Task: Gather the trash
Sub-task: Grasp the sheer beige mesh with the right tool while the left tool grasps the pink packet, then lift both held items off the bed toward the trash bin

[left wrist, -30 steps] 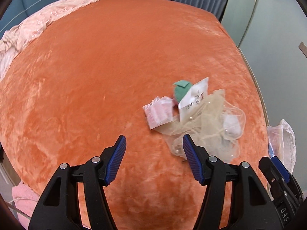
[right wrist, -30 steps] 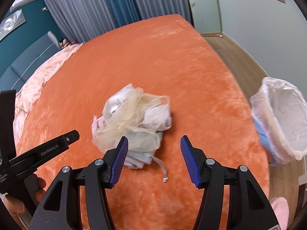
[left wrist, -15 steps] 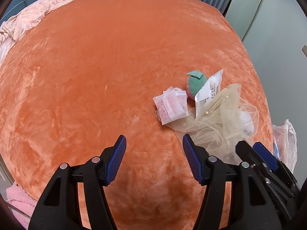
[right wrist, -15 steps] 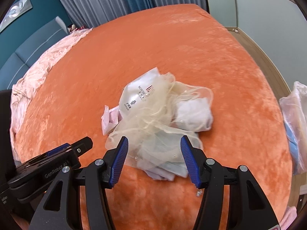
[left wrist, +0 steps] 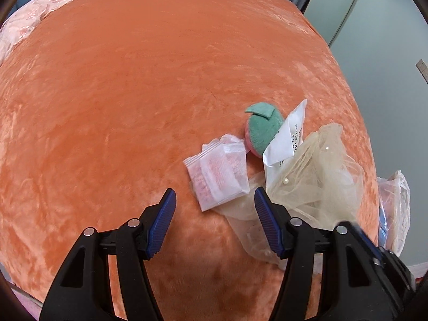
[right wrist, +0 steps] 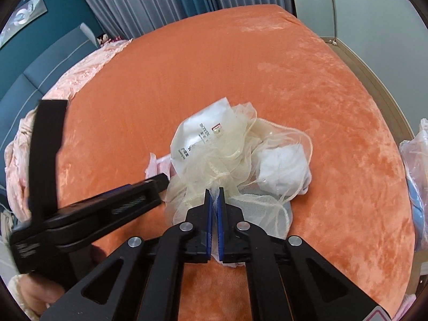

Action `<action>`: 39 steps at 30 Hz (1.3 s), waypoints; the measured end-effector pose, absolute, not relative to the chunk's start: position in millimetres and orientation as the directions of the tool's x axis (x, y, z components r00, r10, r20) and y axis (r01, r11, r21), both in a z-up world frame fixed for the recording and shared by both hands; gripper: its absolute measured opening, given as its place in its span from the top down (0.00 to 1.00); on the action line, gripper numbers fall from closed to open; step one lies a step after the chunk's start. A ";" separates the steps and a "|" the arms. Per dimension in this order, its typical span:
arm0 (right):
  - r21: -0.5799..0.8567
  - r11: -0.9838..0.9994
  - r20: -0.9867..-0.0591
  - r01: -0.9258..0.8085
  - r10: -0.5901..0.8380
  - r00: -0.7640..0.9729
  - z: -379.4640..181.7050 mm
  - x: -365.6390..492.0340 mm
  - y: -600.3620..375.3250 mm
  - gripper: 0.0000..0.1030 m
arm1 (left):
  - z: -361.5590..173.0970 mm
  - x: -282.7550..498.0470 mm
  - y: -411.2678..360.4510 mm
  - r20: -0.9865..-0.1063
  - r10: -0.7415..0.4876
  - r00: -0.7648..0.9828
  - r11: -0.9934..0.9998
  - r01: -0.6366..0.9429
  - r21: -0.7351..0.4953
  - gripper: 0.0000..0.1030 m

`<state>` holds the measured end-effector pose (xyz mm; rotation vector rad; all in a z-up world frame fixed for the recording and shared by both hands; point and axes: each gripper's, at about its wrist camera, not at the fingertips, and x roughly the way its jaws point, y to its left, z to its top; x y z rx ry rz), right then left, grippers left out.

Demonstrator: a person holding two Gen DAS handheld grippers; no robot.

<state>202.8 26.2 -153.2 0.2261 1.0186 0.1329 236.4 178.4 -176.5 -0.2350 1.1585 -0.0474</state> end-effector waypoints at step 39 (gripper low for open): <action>0.346 0.928 -0.491 0.136 0.056 0.869 54.0 130.8 -111.6 0.97 | 10.6 176.5 104.0 -0.740 -0.331 0.585 0.944 0.194 -0.268 0.89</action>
